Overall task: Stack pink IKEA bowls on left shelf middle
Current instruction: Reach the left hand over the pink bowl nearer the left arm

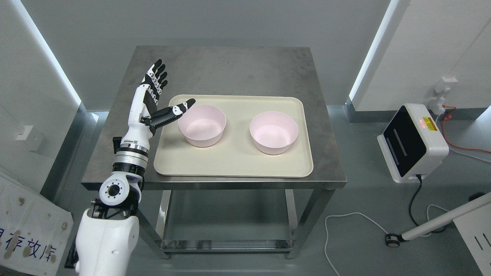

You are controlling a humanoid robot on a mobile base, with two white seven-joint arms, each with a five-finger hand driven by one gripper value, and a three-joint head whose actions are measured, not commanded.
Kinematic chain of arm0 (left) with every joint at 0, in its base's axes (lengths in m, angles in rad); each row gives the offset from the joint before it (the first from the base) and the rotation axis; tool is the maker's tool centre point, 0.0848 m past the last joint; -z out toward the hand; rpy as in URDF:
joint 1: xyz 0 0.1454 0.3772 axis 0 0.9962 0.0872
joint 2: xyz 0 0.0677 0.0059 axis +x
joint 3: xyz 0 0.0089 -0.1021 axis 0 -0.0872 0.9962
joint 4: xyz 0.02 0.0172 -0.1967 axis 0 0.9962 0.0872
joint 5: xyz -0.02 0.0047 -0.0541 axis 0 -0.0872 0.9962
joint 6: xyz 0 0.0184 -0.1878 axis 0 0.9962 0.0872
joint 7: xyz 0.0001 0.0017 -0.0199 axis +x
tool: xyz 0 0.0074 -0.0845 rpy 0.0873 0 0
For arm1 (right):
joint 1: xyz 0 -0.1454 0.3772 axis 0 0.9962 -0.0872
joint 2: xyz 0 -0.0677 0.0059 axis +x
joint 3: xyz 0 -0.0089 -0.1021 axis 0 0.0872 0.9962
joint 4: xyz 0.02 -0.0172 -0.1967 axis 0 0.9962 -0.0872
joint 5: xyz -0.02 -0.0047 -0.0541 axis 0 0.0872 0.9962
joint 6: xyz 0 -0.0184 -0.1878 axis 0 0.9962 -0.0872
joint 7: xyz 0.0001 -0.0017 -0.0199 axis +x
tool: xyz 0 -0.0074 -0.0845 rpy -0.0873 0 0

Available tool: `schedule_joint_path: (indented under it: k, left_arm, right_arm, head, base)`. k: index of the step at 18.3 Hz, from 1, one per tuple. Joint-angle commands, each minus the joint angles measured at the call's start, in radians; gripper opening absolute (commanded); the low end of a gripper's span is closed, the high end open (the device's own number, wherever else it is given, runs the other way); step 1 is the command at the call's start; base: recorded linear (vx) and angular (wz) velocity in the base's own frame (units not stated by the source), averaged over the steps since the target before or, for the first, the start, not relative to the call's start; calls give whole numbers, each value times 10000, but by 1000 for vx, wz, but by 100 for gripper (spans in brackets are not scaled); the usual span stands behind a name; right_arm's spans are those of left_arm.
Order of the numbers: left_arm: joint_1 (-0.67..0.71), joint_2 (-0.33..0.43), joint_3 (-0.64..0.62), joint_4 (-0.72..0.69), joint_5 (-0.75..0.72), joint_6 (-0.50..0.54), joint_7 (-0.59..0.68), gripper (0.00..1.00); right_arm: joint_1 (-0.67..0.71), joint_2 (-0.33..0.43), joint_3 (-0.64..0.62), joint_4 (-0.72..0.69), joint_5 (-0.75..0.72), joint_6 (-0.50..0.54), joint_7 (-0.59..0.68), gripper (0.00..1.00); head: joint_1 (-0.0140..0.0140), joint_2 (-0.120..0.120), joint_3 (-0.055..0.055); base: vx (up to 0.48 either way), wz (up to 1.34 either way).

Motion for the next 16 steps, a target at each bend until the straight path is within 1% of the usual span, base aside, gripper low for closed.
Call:
schedule_joint_path:
  k: [1, 4, 5, 7, 8, 9, 10, 11, 12, 13, 14, 16]
  left_arm:
    - [61, 419, 293, -93, -9, -85, -482, 100]
    - [15, 403, 293, -63, -9, -40, -422, 100]
    - [-30, 495, 293, -63, -9, -116, -513, 100]
    - [-656, 846, 247, 14, -9, -132, -818, 100]
    - [-1146, 1471, 171, 242, -9, -25, -1565, 100]
    - [-1743, 2267, 64, 654, -131, -9, -2741, 98]
    - [-2174, 2928, -241, 1023, -664, -9, -3816, 98]
    - [-2528, 3512, -730, 1406, -1656, -9, -4829, 98]
    - [-2881, 3806, -1130, 1866, -2699, -24, -5599, 98]
    - [-3294, 3900, -1301, 2326, -3468, -85, -6062, 98]
    - [-3587, 3856, -1348, 2619, -3886, -86, -6127, 98]
    - [-3773, 3703, -1471, 2805, -4074, -86, -6128, 98]
  right_arm:
    - [0, -175, -92, 1, 77, 0, -1, 100]
    - [0, -175, -92, 1, 77, 0, -1, 100]
    - [0, -175, -92, 1, 77, 0, -1, 100]
    - [0, -175, -92, 1, 77, 0, -1, 100]
    - [0, -175, -92, 1, 77, 0, -1, 100]
    - [0, -175, -92, 1, 77, 0, -1, 100]
    - [0, -175, -92, 1, 77, 0, -1, 100]
    - [0, -175, -92, 1, 77, 0, -1, 100]
    - [0, -175, -92, 1, 77, 0, -1, 100]
    - [0, -175, -92, 1, 77, 0, -1, 100]
    - [0, -175, -92, 1, 77, 0, -1, 100]
    - [0, -175, -92, 1, 77, 0, -1, 100]
  head:
    - [0, 0, 0]
    - [0, 0, 0]
    - [0, 0, 0]
    - [0, 0, 0]
    - [0, 0, 0]
    - [0, 0, 0]
    - [0, 0, 0]
    - [0, 0, 0]
    - [0, 0, 0]
    - [0, 0, 0]
    - [0, 0, 0]
    - [0, 0, 0]
  base:
    - [41, -12]
    - [28, -3]
    - [0, 0]
    - [0, 0]
    - [0, 0]
    - [0, 0]
    - [0, 0]
    - [0, 0]
    - [0, 0]
    - [0, 0]
    - [0, 0]
    - [0, 0]
